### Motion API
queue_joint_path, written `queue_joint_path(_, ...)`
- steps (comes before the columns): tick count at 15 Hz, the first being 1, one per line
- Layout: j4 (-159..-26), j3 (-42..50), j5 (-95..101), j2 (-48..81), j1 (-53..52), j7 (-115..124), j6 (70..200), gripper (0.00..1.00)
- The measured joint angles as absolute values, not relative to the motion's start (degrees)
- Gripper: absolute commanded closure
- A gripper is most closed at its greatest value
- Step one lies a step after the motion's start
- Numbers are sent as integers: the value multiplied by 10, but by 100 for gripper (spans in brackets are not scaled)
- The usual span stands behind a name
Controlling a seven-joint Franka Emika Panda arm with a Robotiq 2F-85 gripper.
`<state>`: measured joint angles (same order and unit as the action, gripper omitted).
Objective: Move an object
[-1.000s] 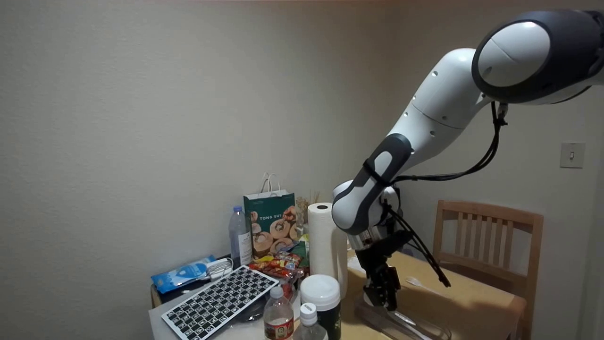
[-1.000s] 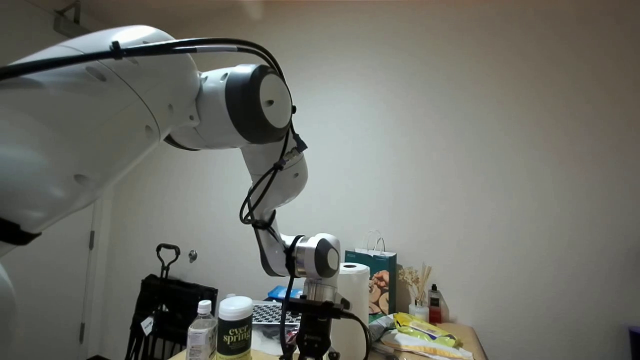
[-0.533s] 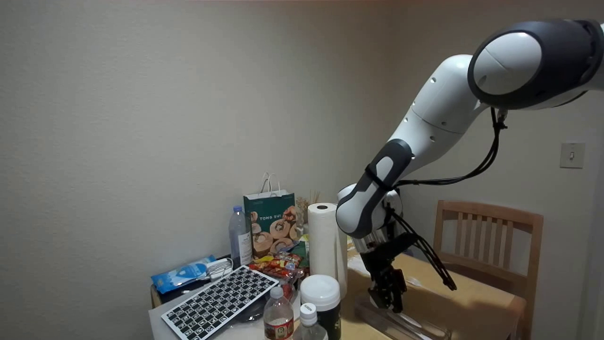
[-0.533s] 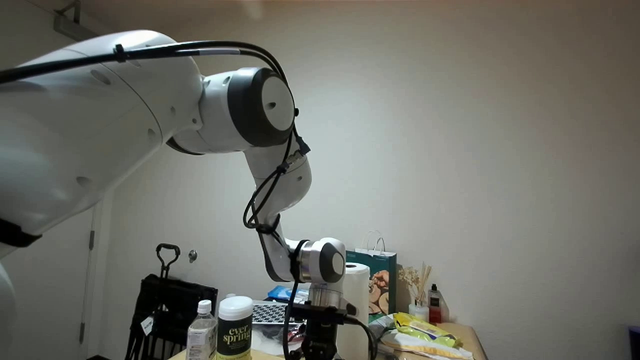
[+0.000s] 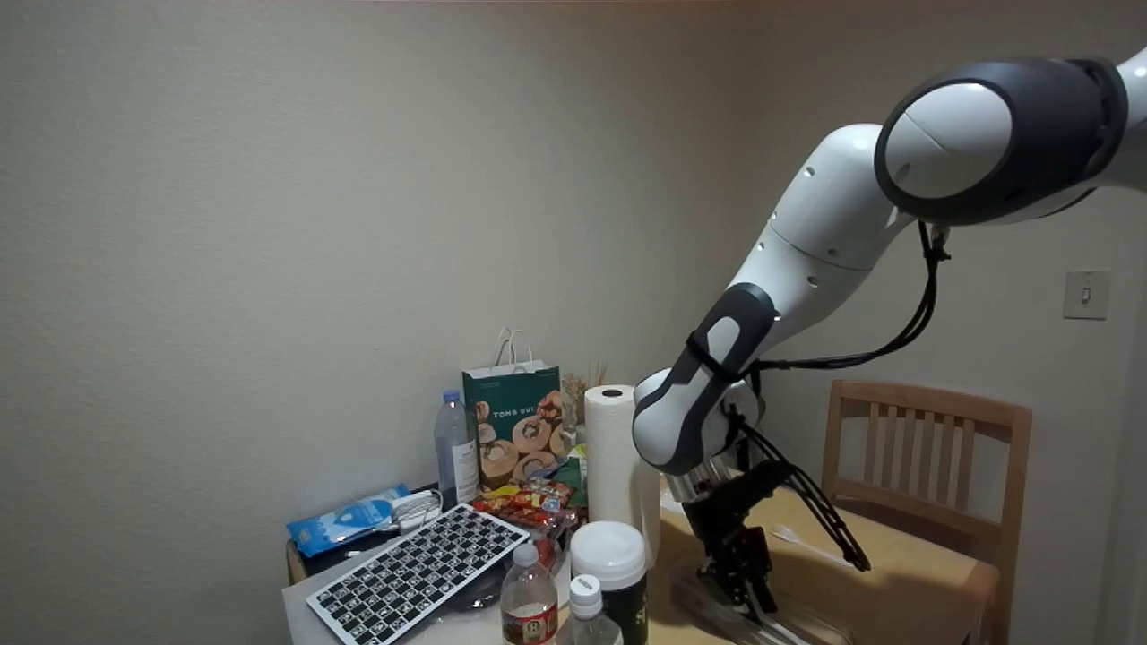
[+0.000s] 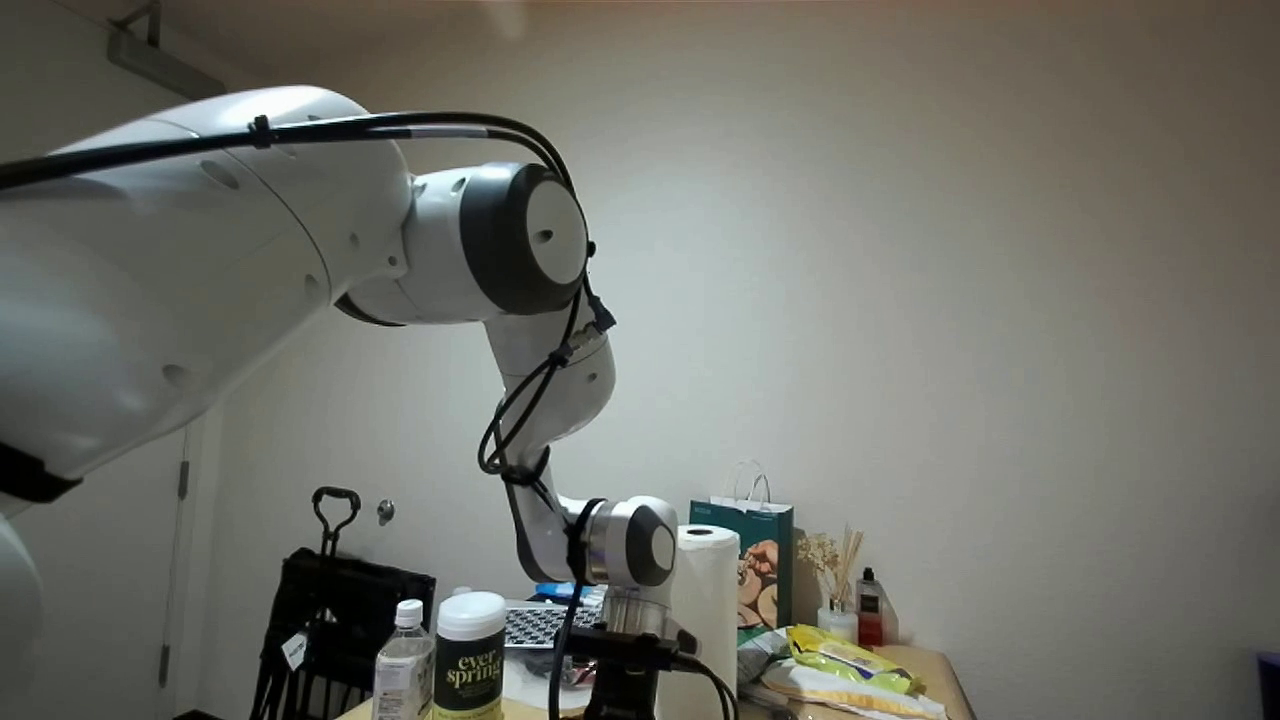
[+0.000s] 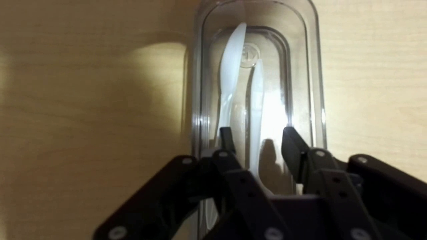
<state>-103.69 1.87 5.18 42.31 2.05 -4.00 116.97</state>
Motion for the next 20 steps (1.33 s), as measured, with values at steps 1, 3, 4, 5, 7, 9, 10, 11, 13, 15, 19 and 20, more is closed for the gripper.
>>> queue_joint_path(1,-1036,19,52,422,20,-40,1167,19)
queue_joint_path(3,-1035,19,54,415,20,-40,1166,8)
queue_joint_path(4,-1035,20,55,409,19,-40,1165,2)
queue_joint_path(5,-1035,22,59,402,19,-40,1165,2)
queue_joint_path(7,-1037,27,64,383,19,-40,1165,5)
queue_joint_path(9,-1043,34,72,359,19,-39,1165,2)
queue_joint_path(10,-1048,38,76,345,19,-37,1164,1)
queue_joint_path(11,-1055,43,81,332,19,-32,1163,0)
queue_joint_path(13,-1073,54,92,307,20,-22,1158,0)
queue_joint_path(15,-1094,66,93,288,23,-16,1150,0)
queue_joint_path(19,-1130,75,90,276,38,-11,1145,0)
queue_joint_path(20,-1137,75,89,276,40,-11,1145,0)
